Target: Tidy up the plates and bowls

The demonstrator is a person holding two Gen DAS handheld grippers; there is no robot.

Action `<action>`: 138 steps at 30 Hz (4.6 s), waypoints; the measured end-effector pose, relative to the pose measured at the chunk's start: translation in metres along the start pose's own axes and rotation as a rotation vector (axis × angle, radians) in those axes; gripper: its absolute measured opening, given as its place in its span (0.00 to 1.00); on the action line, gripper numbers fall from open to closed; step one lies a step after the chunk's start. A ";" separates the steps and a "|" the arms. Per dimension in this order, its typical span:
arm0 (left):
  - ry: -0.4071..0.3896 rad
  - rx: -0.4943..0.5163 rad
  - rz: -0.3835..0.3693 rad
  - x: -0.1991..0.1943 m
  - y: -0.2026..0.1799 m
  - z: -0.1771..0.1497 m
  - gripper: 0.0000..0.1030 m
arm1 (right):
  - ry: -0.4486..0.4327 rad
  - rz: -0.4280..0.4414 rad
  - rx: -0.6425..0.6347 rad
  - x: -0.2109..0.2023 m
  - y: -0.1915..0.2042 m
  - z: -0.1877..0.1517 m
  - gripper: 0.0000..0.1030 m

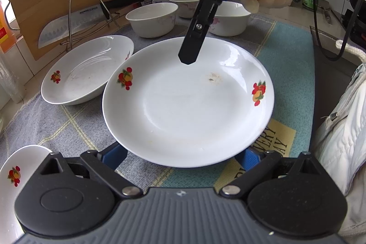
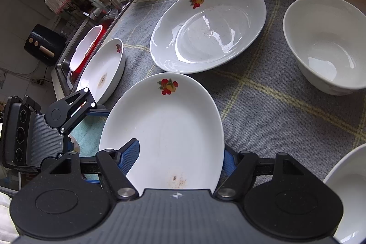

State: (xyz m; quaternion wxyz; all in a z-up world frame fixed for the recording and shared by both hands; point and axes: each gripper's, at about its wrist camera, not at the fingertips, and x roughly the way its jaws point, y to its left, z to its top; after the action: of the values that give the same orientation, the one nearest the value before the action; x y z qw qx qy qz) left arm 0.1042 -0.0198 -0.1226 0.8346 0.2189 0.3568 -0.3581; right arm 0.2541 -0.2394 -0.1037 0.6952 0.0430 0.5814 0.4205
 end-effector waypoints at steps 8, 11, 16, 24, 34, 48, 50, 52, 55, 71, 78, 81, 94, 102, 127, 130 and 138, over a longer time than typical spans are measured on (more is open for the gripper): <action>-0.006 -0.001 -0.003 -0.014 0.007 -0.001 0.96 | -0.009 -0.007 -0.011 -0.003 0.015 0.005 0.76; -0.006 -0.001 -0.006 -0.021 0.012 -0.002 0.96 | -0.013 -0.009 -0.012 -0.003 0.024 0.009 0.76; -0.012 0.004 -0.007 -0.033 0.020 -0.007 0.96 | -0.023 -0.019 -0.023 0.000 0.041 0.016 0.76; -0.020 -0.009 -0.012 -0.053 0.040 -0.023 0.96 | -0.025 -0.033 -0.033 0.014 0.070 0.033 0.76; -0.029 0.000 -0.013 -0.084 0.073 -0.047 0.96 | -0.030 -0.051 -0.037 0.037 0.111 0.056 0.76; -0.033 0.045 -0.050 -0.116 0.119 -0.084 0.96 | -0.056 -0.082 0.002 0.076 0.156 0.077 0.76; -0.033 0.050 -0.057 -0.118 0.124 -0.088 0.96 | -0.058 -0.086 0.010 0.081 0.160 0.080 0.76; -0.034 0.055 -0.062 -0.120 0.129 -0.092 0.96 | -0.061 -0.092 0.016 0.086 0.164 0.083 0.76; -0.036 0.062 -0.069 -0.122 0.136 -0.097 0.96 | -0.067 -0.098 0.027 0.091 0.169 0.086 0.76; -0.033 0.065 -0.090 -0.124 0.151 -0.111 0.96 | -0.059 -0.116 0.053 0.112 0.177 0.094 0.76; -0.026 0.056 -0.093 -0.124 0.153 -0.114 0.96 | -0.047 -0.121 0.055 0.120 0.176 0.096 0.76; -0.023 0.052 -0.096 -0.122 0.154 -0.114 0.96 | -0.046 -0.125 0.059 0.122 0.175 0.096 0.76; -0.024 0.055 -0.110 -0.121 0.153 -0.113 0.96 | -0.049 -0.141 0.065 0.126 0.175 0.098 0.76; -0.019 0.048 -0.120 -0.120 0.155 -0.113 0.96 | -0.044 -0.151 0.053 0.129 0.176 0.098 0.76; 0.026 0.029 -0.113 -0.123 0.156 -0.119 0.96 | -0.012 -0.174 0.038 0.154 0.181 0.102 0.76; 0.034 0.026 -0.116 -0.124 0.156 -0.118 0.96 | -0.015 -0.174 0.040 0.155 0.181 0.101 0.76; 0.056 0.011 -0.116 -0.125 0.156 -0.116 0.96 | -0.014 -0.202 0.024 0.157 0.186 0.100 0.76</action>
State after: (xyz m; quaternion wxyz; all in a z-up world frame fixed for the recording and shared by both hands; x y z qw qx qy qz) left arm 0.1096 0.2082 -0.0871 0.8009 0.2122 0.3904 -0.4015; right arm 0.2347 0.0230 -0.0911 0.7375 -0.0046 0.5831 0.3408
